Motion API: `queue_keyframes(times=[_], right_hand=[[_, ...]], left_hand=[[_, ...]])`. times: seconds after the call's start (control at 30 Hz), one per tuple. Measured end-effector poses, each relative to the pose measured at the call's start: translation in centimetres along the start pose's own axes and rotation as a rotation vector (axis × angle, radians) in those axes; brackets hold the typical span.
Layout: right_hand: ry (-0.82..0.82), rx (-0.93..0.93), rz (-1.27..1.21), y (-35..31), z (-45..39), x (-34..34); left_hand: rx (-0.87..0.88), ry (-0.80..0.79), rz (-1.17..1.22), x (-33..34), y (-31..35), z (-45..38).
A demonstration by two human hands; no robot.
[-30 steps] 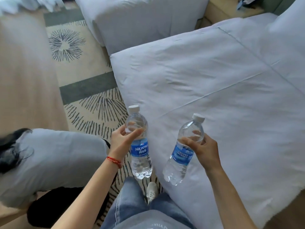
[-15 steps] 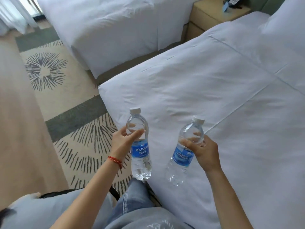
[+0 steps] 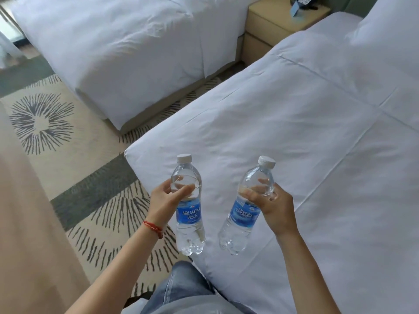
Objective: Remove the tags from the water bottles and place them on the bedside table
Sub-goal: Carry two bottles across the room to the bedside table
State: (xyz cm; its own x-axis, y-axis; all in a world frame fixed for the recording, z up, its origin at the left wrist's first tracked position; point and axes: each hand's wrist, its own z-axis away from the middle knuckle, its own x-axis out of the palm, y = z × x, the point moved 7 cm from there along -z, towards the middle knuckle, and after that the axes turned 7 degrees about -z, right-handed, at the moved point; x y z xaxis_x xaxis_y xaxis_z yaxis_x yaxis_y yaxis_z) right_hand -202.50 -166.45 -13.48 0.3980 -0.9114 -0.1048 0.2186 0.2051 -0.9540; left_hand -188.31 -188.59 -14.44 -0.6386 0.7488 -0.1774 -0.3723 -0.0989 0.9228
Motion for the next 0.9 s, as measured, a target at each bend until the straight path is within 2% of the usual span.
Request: queue_keyframes(times=[0.23,0.4,0.73,0.9], right_hand=[[-0.038,0.012,0.032,-0.1,-3.1,2.4],[-0.065,0.024,0.021,-0.6,-4.8,7.0],[-0.016,0.021,0.015,-3.7,-9.3,25.3],[-0.063,0.022,0.002,-5.9,-12.0,35.2]], left_hand=[[-0.024,0.078,0.028,-2.3,-0.1,-2.6],[-0.016,0.106,0.071,-6.3,-0.1,-5.9],[-0.033,0.105,0.054,-22.1,1.1,-17.2],[-0.043,0.117,0.01,-30.8,2.1,-22.1]])
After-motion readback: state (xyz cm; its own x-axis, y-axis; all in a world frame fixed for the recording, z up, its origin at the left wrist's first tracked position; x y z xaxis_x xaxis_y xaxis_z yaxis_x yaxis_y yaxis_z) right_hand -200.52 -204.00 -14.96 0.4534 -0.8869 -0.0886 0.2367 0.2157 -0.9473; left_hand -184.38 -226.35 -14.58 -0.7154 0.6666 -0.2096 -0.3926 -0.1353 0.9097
